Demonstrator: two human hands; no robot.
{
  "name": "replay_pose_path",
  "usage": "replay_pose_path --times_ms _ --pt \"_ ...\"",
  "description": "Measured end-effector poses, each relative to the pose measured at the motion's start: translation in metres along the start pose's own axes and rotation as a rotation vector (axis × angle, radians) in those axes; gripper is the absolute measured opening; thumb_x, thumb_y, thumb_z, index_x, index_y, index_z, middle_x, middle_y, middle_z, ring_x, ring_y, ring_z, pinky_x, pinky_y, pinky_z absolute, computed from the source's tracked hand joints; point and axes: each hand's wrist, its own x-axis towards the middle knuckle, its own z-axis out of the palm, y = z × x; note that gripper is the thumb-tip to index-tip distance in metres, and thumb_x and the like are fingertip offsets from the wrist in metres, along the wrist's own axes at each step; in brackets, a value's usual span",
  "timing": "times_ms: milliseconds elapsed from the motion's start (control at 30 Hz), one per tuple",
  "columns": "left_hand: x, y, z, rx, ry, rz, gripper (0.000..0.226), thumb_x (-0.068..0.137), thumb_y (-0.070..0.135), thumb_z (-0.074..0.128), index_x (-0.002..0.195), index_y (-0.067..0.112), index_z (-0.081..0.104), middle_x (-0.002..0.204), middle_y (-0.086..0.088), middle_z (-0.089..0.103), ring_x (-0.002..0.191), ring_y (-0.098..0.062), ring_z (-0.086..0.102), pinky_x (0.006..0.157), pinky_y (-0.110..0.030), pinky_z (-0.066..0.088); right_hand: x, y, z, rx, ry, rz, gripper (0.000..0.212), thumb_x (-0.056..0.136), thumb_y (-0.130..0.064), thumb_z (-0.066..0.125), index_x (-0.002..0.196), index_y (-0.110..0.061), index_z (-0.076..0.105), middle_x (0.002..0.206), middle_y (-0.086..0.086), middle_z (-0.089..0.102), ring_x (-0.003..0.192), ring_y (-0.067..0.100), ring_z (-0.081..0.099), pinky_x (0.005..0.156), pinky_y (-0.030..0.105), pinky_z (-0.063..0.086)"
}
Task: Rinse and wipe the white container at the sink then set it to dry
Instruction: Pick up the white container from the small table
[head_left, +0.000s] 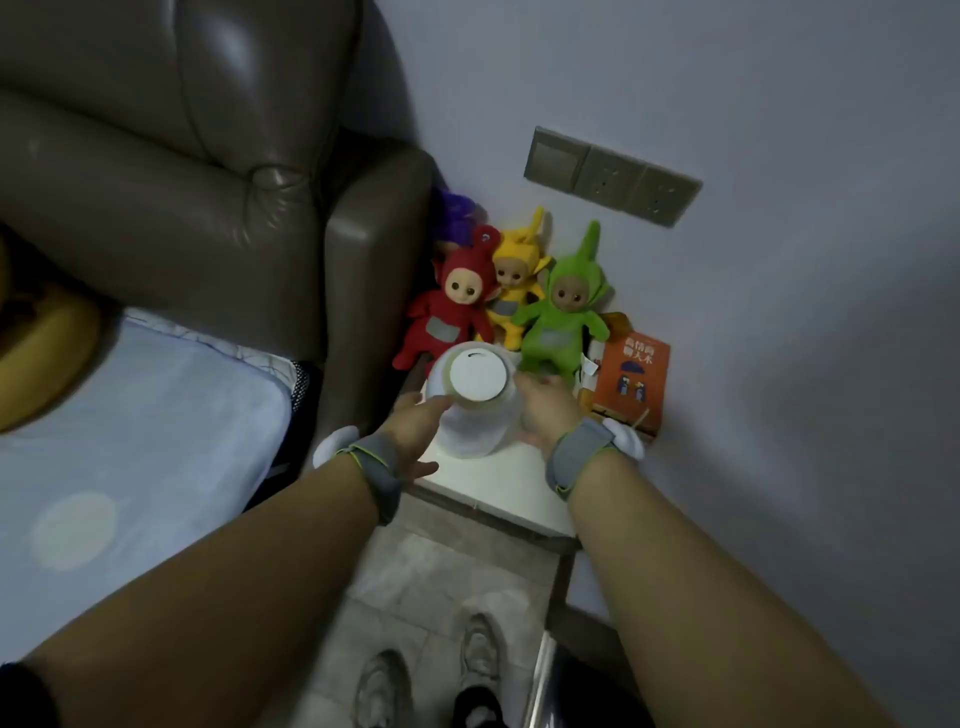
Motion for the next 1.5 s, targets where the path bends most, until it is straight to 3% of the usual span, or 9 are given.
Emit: replay_pose_path --times_ms 200,367,600,767,933,1033,1233,1400,1500 --pt "0.043 0.015 0.022 0.066 0.112 0.016 0.090 0.088 0.053 0.067 0.157 0.040 0.011 0.166 -0.005 0.015 0.145 -0.037 0.029 0.101 -0.058 0.049 0.039 -0.001 0.010 -0.049 0.060 -0.004 0.067 0.087 -0.042 0.061 0.141 -0.006 0.042 0.140 0.019 0.050 0.125 0.040 0.052 0.104 0.053 0.045" --pt "0.077 0.019 0.030 0.072 0.123 -0.005 0.095 0.083 0.062 0.067 0.156 0.045 0.009 0.166 -0.005 0.014 0.146 -0.040 0.027 0.099 -0.062 0.049 0.073 -0.001 0.009 -0.096 0.033 0.066 0.073 0.091 -0.049 0.055 0.152 -0.020 0.027 0.151 0.011 0.038 0.128 0.038 0.046 0.101 0.053 0.048" --pt "0.096 0.017 0.032 0.095 0.118 -0.007 0.100 0.078 0.064 0.072 0.154 0.049 0.010 0.164 0.000 0.021 0.142 -0.041 0.033 0.081 -0.055 0.051 0.090 0.006 0.017 -0.057 -0.049 0.081 0.085 0.085 -0.067 0.049 0.155 -0.033 0.016 0.159 0.002 0.030 0.137 0.037 0.040 0.106 0.055 0.043" --pt "0.103 0.016 0.034 0.065 0.094 -0.006 0.098 0.078 0.060 0.075 0.153 0.053 0.011 0.162 0.002 0.024 0.139 -0.039 0.036 0.081 -0.055 0.048 0.096 0.012 0.020 -0.037 -0.111 0.096 0.095 0.079 -0.072 0.050 0.156 -0.033 0.011 0.162 0.001 0.025 0.140 0.036 0.036 0.108 0.058 0.039" --pt "0.113 0.013 0.033 0.021 0.104 0.022 0.098 0.079 0.054 0.077 0.154 0.048 0.015 0.142 0.006 0.035 0.117 -0.030 0.041 0.083 -0.055 0.047 0.106 0.023 0.020 0.011 -0.141 0.101 0.094 0.080 -0.073 0.049 0.156 -0.033 0.010 0.163 -0.001 0.022 0.144 0.034 0.030 0.111 0.060 0.034" --pt "0.121 0.008 0.032 -0.020 0.093 0.011 0.092 0.080 0.053 0.076 0.152 0.050 0.019 0.132 0.009 0.037 0.115 -0.029 0.041 0.085 -0.058 0.047 0.107 0.027 0.019 0.087 -0.153 0.163 0.091 0.080 -0.075 0.049 0.154 -0.040 0.010 0.162 -0.006 0.025 0.141 0.035 0.034 0.105 0.063 0.039" --pt "0.123 0.009 0.031 -0.025 0.066 0.005 0.088 0.081 0.052 0.075 0.152 0.046 0.024 0.137 0.003 0.042 0.118 -0.034 0.045 0.084 -0.058 0.049 0.105 0.023 0.024 0.154 -0.183 0.208 0.098 0.072 -0.073 0.057 0.153 -0.042 0.012 0.156 -0.001 0.034 0.131 0.039 0.043 0.100 0.065 0.042" --pt "0.119 0.015 0.032 -0.005 0.067 0.030 0.094 0.079 0.055 0.076 0.153 0.044 0.020 0.137 0.005 0.040 0.119 -0.033 0.043 0.082 -0.057 0.049 0.102 0.017 0.023 0.188 -0.172 0.221 0.101 0.072 -0.076 0.058 0.153 -0.042 0.010 0.159 -0.004 0.029 0.136 0.038 0.039 0.102 0.066 0.038" --pt "0.114 0.016 0.032 -0.013 0.065 0.032 0.092 0.079 0.056 0.075 0.153 0.044 0.021 0.135 0.006 0.040 0.118 -0.033 0.043 0.083 -0.058 0.050 0.096 0.012 0.023 0.189 -0.170 0.215 0.103 0.065 -0.079 0.057 0.152 -0.040 0.018 0.155 -0.002 0.036 0.133 0.036 0.043 0.101 0.066 0.039"
